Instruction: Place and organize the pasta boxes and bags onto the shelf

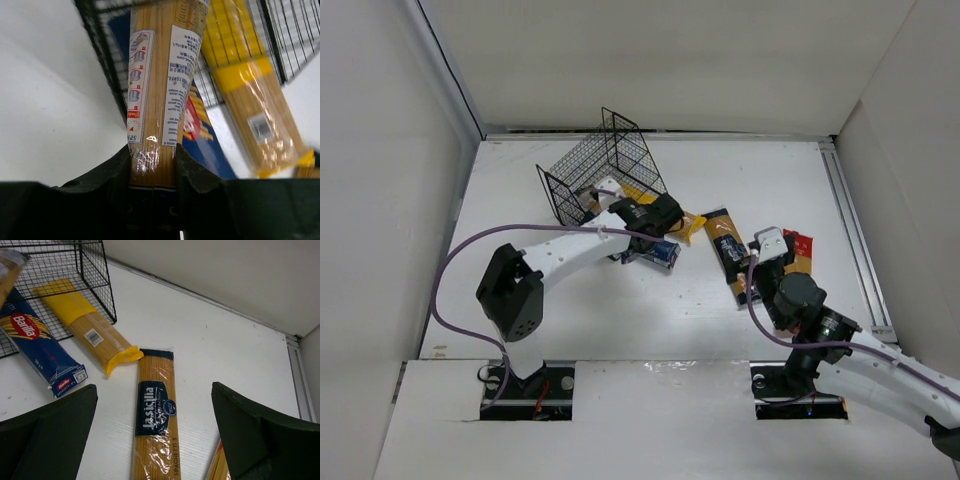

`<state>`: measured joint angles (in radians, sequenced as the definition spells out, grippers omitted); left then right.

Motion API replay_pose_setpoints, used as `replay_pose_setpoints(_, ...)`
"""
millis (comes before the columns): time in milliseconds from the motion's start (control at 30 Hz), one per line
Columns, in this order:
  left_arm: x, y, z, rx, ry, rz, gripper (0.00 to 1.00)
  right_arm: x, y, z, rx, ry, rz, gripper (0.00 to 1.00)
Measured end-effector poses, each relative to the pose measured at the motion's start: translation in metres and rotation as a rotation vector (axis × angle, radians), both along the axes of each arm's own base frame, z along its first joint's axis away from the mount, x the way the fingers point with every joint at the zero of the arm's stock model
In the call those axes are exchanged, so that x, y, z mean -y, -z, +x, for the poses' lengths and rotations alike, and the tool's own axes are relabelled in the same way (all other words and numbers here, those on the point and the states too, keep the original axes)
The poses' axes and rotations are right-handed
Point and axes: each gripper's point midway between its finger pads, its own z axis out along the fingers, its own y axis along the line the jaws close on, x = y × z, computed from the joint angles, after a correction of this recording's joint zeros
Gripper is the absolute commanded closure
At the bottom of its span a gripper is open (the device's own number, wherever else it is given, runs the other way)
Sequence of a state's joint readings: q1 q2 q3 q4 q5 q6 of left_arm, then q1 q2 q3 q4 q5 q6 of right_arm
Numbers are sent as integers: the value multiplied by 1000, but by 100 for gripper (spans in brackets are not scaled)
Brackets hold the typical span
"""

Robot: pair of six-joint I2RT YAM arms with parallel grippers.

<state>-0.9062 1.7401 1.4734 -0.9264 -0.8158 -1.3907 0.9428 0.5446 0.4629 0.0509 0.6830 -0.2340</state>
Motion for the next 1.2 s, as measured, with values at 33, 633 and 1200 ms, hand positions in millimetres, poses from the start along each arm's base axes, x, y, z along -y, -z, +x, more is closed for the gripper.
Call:
replay_pose_setpoints(33, -8, 0, 4, 4, -41, -9, 100, 0, 1, 0, -2, 1, -2, 0)
replay_pose_setpoints(633, -56, 27, 19, -28, -284, 22, 15, 7, 18, 3, -44, 50, -39, 0)
replay_pose_setpoints(1200, 11, -33, 14, 30, 15, 44, 0, 40, 94, 9, -425, 142, -208, 0)
